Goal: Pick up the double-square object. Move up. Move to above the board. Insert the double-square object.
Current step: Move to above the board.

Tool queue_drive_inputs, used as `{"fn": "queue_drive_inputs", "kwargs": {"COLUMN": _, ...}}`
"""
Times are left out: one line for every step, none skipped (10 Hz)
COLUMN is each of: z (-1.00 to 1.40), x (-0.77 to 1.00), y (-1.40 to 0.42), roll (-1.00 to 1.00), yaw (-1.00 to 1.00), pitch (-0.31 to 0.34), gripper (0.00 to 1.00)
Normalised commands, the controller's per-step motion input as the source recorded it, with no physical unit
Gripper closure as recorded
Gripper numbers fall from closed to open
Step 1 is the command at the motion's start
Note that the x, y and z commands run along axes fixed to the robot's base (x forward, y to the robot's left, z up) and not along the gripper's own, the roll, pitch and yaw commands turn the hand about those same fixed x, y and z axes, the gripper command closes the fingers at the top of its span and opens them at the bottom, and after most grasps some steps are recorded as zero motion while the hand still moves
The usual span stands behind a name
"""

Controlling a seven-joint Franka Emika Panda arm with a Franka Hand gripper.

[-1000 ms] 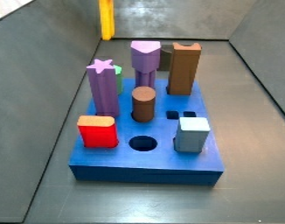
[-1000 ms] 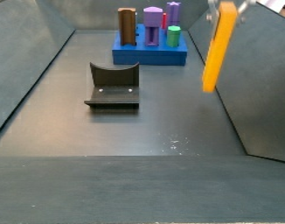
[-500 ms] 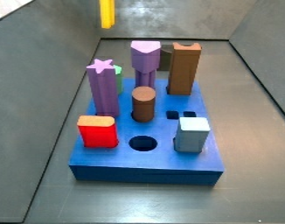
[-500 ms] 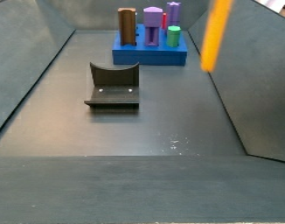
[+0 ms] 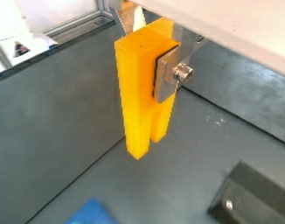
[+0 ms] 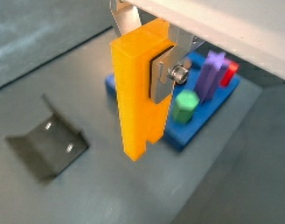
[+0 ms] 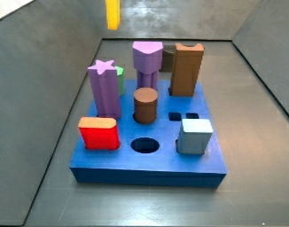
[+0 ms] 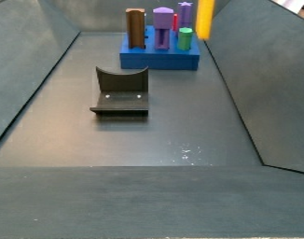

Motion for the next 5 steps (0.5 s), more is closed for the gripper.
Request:
{"fn": "queue_drive_inputs", "kwargs": {"z": 0.35, "x": 0.29, "y": -1.0, "roll": 0.01, "yaw": 0.02, "pitch": 0.07, "gripper": 1.0}}
{"fn": "queue_drive_inputs", "kwargs": {"z": 0.35, "x": 0.29, "y": -1.0, "roll": 0.01, "yaw": 0.02, "pitch": 0.09, "gripper": 1.0}}
{"fn": "queue_drive_inputs", "kwargs": {"z": 0.35, "x": 0.3, "y": -1.0, "roll": 0.0, "yaw": 0.02, "pitch": 0.105, "gripper": 1.0}}
{"fn": "queue_drive_inputs", "kwargs": {"z": 0.35, "x": 0.32, "y": -1.0, "roll": -0.01, "yaw": 0.01, "pitch": 0.115, "gripper": 1.0}}
{"fn": "queue_drive_inputs", "kwargs": {"z": 0.35, "x": 0.33, "y": -1.0, "roll": 0.0, "yaw": 0.01, "pitch": 0.113, "gripper": 1.0}}
